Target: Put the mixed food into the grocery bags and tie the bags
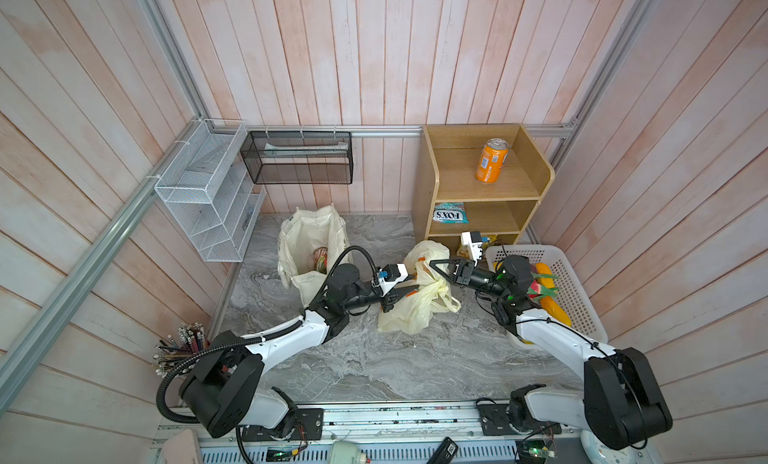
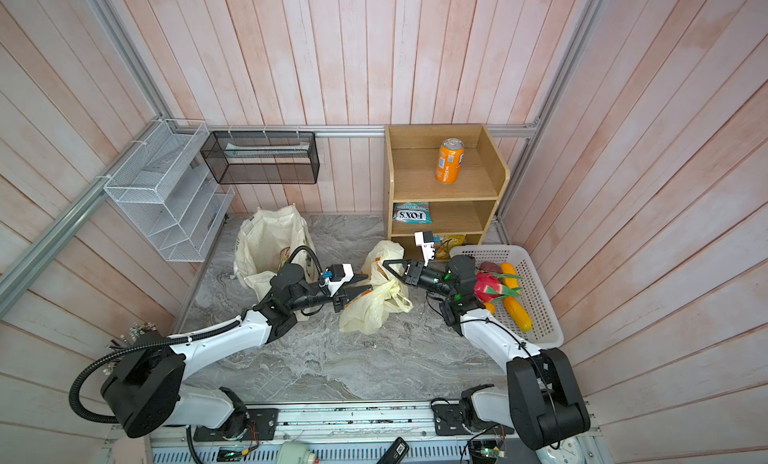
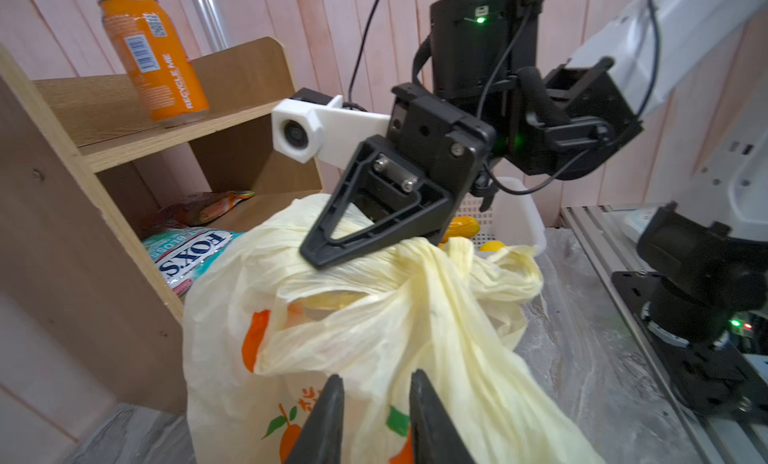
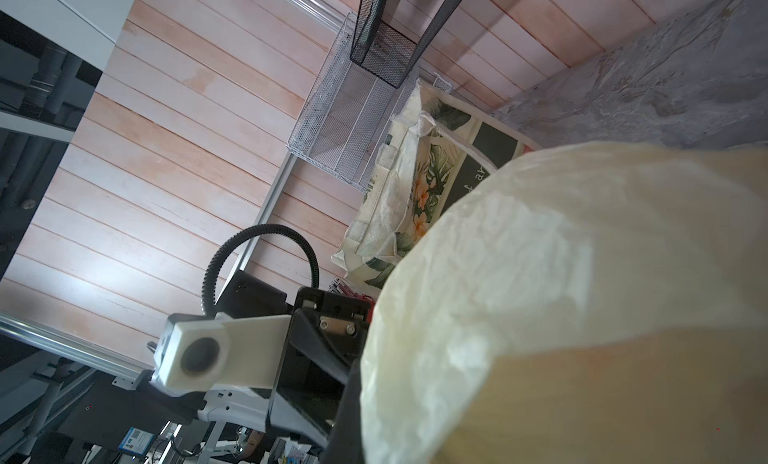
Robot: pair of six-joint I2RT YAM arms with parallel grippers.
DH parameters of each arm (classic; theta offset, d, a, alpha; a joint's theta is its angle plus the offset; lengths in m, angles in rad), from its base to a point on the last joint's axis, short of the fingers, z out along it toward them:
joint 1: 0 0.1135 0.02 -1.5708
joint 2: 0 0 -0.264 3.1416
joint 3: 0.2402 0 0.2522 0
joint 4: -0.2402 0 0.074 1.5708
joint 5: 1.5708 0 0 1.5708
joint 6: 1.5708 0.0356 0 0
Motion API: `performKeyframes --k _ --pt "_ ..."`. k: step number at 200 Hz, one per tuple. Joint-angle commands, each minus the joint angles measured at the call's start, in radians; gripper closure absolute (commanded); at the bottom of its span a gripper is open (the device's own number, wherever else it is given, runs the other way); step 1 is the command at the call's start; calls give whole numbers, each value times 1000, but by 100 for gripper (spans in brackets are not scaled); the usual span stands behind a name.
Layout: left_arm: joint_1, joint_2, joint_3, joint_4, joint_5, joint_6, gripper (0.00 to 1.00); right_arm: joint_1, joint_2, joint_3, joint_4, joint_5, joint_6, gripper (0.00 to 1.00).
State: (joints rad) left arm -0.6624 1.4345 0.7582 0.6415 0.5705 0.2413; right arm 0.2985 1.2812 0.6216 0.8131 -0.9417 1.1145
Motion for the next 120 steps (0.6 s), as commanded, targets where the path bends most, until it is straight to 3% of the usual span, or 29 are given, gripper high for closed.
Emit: performKeyframes --k 1,66,120 --pt "-2 57 58 75 -132 -59 70 -3 7 -2 33 -65 -38 100" --pt "-30 234 119 148 -64 -134 72 -2 12 -25 183 -118 37 100" --pt "-40 258 144 160 -134 -107 72 -4 16 -13 128 -131 5 100"
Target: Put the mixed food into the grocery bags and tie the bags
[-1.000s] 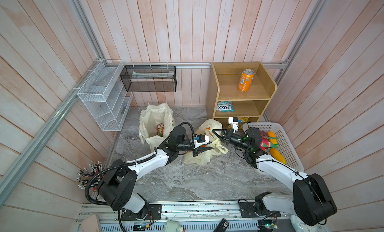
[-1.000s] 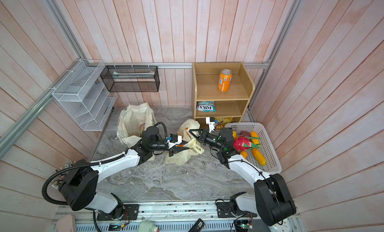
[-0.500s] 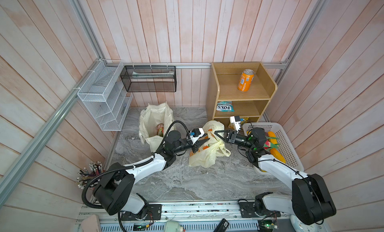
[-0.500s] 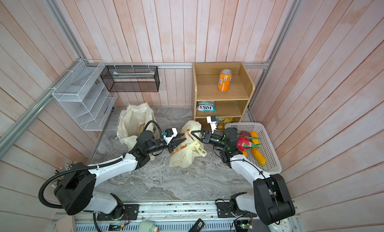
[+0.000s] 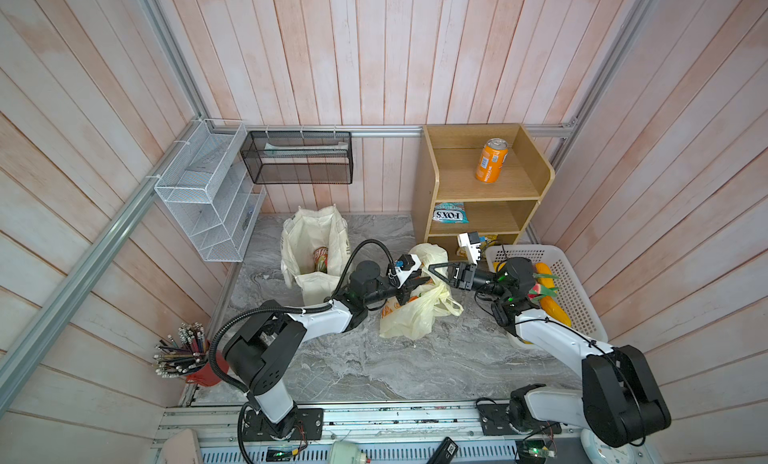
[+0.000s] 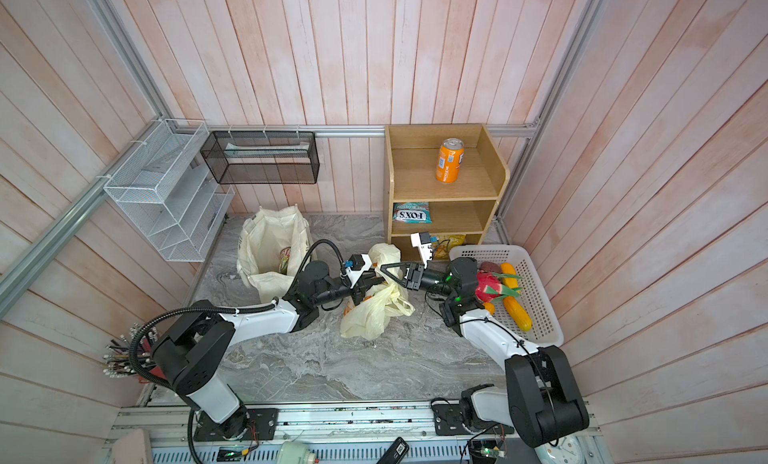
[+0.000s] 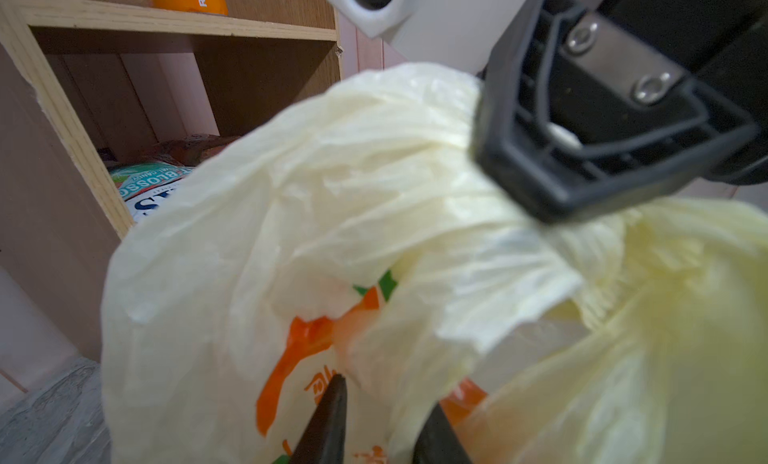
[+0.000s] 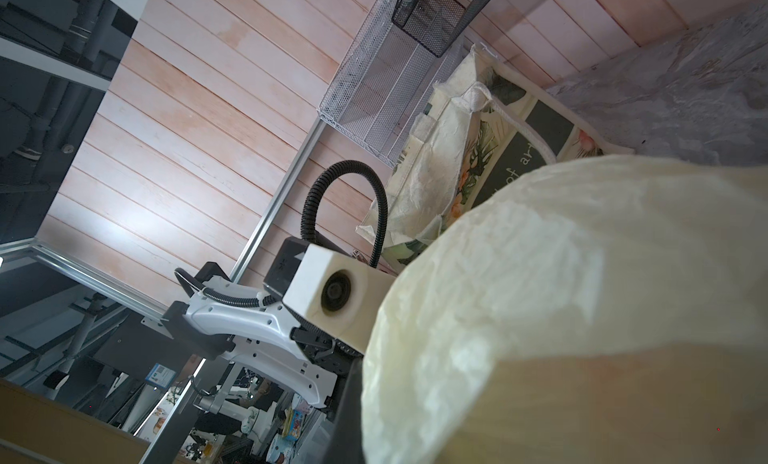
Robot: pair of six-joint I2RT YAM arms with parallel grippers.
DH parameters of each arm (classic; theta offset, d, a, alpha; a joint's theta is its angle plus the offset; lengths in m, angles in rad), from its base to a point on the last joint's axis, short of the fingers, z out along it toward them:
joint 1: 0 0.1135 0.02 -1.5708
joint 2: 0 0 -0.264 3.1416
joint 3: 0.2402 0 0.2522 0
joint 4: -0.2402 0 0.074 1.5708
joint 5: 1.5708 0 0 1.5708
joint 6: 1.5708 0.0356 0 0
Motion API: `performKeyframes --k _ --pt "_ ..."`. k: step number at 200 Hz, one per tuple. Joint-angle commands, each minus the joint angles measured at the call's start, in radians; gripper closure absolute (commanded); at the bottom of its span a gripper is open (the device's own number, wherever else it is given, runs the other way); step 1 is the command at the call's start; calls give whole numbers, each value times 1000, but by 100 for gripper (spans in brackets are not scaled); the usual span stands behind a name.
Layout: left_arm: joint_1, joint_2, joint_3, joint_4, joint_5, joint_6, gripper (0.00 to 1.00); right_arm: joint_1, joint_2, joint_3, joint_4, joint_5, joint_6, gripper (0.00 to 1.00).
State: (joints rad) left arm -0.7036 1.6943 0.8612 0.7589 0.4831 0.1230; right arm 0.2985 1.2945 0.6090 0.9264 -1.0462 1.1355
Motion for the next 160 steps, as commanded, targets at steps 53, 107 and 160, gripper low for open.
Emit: performKeyframes --k 53,107,160 --pt "4 -37 70 48 -76 47 100 -7 -4 -21 -31 -28 -45 100" --pt "7 -81 72 58 -68 71 100 -15 -29 -34 -132 -26 -113 100" --pt "11 -111 89 52 -73 84 100 -15 -9 -31 -191 -48 -157 100"
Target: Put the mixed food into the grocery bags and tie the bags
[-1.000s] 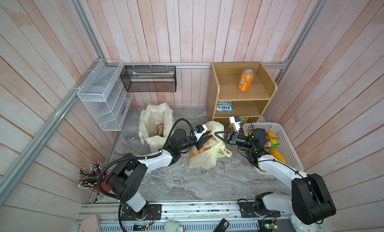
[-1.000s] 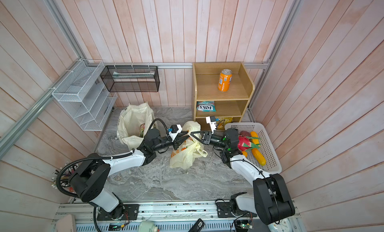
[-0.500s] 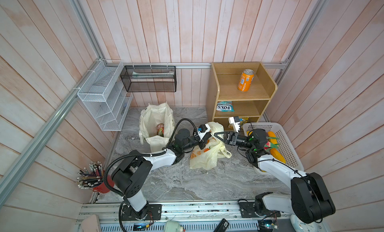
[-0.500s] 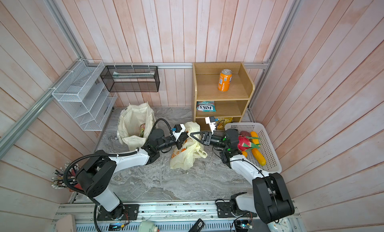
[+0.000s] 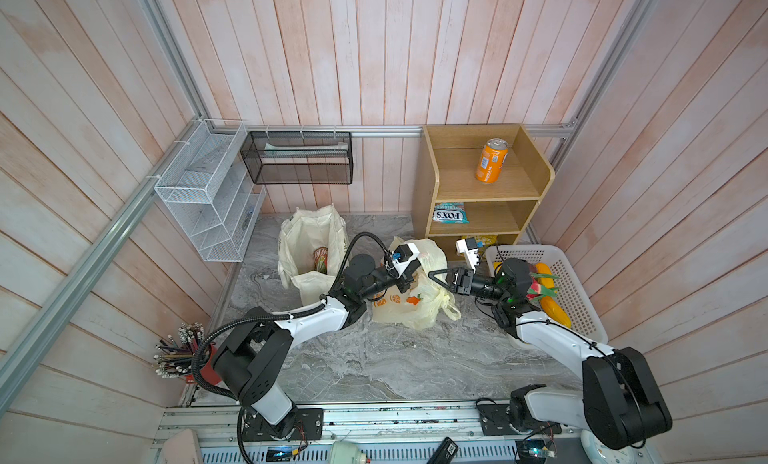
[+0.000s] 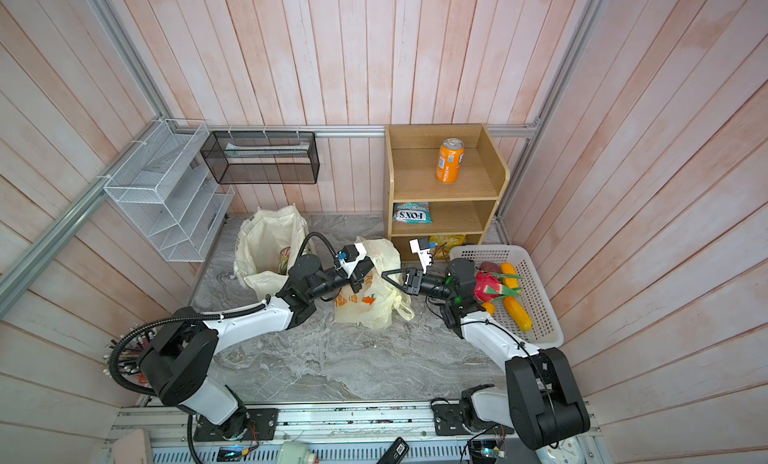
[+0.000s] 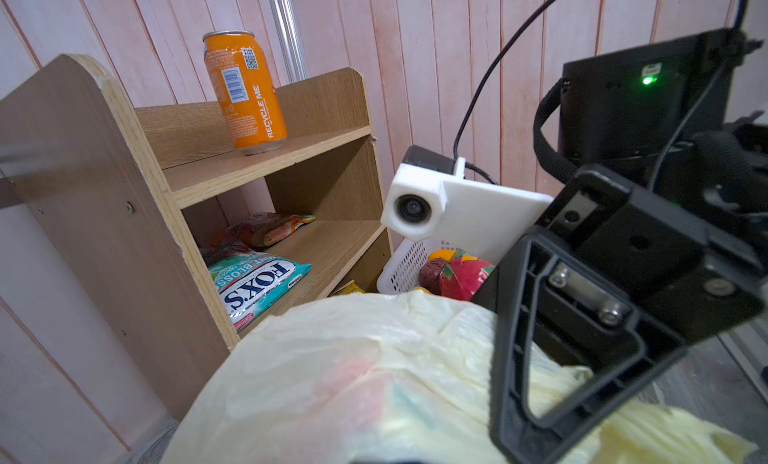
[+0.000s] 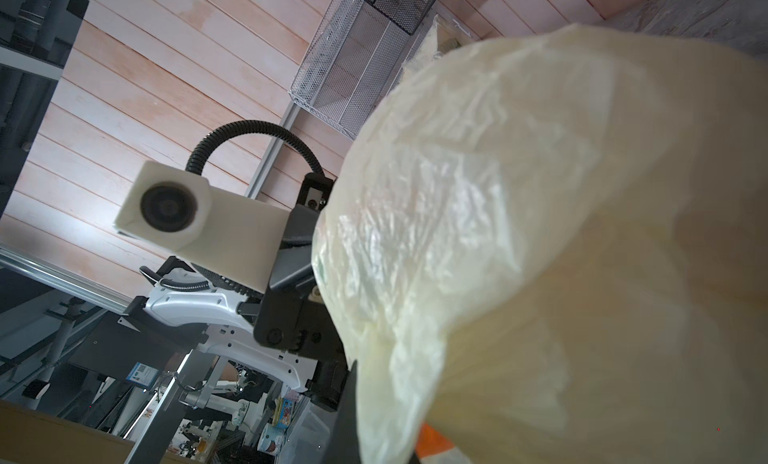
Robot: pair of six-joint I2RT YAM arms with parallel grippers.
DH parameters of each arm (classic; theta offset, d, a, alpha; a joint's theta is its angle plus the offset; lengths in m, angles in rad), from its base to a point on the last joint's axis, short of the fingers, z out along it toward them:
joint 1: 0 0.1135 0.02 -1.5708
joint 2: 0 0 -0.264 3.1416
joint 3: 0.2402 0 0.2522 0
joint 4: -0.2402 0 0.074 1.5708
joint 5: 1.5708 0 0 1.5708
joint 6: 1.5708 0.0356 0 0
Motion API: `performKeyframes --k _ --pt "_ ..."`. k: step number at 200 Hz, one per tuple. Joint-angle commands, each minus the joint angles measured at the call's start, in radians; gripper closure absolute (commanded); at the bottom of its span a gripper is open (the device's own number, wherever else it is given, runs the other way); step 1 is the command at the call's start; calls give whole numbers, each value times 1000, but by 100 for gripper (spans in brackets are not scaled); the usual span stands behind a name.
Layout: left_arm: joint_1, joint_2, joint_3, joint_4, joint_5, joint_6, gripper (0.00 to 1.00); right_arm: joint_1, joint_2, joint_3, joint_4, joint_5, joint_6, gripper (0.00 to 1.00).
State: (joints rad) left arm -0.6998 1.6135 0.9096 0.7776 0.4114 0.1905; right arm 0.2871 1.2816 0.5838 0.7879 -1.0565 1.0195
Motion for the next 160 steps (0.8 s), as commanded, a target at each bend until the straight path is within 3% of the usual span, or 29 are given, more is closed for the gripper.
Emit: performKeyframes --k 1,79,138,160 --pt "7 -30 43 32 1 17 100 -3 6 -4 -53 -38 -42 100" --pt "6 80 171 -84 129 -82 100 94 78 124 0 -185 -67 100" --pt "18 85 132 -103 113 -136 100 47 26 89 53 -148 -53 100" --pt "17 71 101 -98 122 -158 91 27 15 62 108 -131 -16 100"
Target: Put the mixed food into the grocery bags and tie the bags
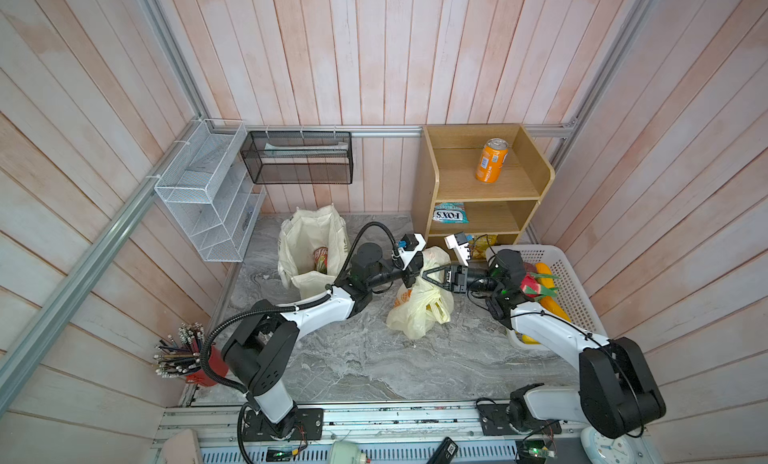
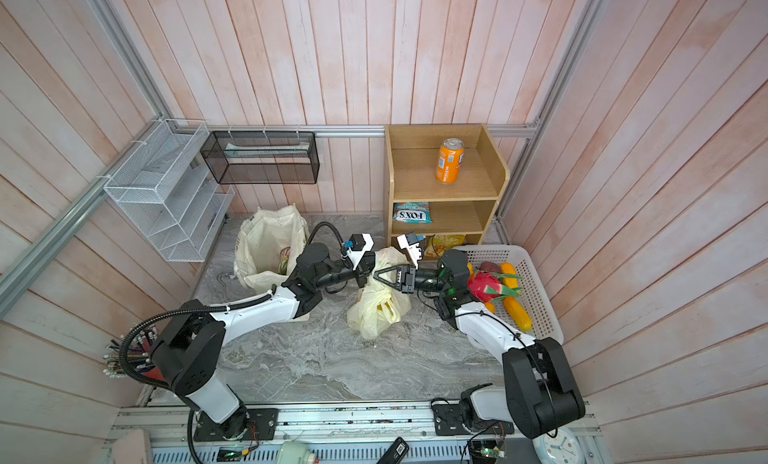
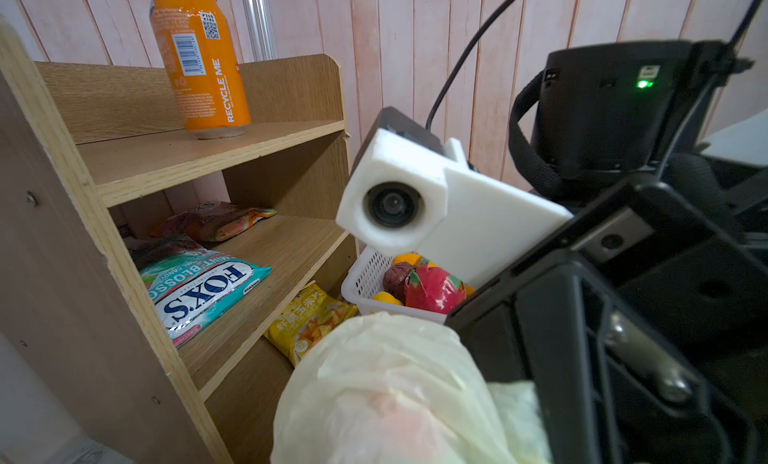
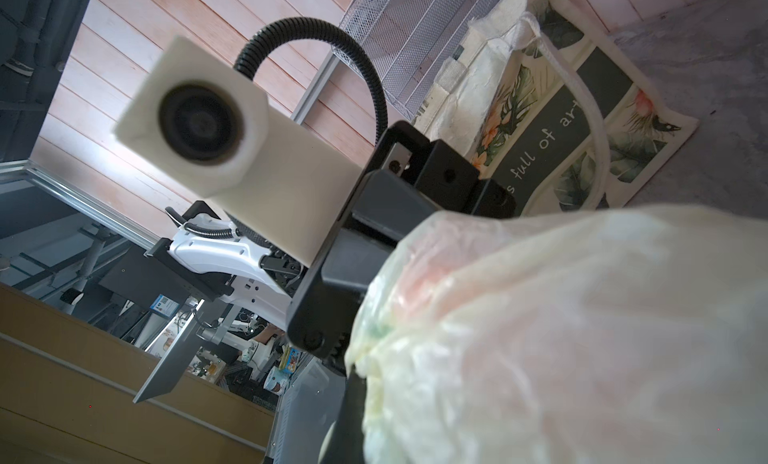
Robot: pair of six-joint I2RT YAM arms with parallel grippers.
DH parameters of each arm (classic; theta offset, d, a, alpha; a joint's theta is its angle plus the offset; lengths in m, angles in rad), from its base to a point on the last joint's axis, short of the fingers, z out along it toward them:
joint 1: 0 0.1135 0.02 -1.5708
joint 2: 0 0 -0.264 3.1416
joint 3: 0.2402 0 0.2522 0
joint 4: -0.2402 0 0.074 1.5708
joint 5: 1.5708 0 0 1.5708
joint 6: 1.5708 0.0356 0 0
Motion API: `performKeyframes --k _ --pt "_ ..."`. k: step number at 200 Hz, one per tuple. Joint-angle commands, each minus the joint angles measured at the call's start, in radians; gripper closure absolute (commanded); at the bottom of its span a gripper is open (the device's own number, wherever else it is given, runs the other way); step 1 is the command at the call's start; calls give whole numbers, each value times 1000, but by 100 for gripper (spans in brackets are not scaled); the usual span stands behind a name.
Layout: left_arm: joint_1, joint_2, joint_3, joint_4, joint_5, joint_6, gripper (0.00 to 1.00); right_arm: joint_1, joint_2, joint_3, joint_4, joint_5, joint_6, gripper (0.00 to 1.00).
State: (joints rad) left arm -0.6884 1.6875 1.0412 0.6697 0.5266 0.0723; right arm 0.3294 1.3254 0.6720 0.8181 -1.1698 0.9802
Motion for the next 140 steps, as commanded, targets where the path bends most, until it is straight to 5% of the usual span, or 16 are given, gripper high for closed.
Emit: performKeyframes --k 1,74,140 --pt "6 -3 -33 10 7 -40 91 -15 -29 -26 79 -18 23 100" --pt "50 -105 -147 20 -88 -123 68 -39 -33 -63 105 -19 33 100" --pt "80 -217 -250 50 -27 -205 66 -52 -19 -81 117 -34 46 100"
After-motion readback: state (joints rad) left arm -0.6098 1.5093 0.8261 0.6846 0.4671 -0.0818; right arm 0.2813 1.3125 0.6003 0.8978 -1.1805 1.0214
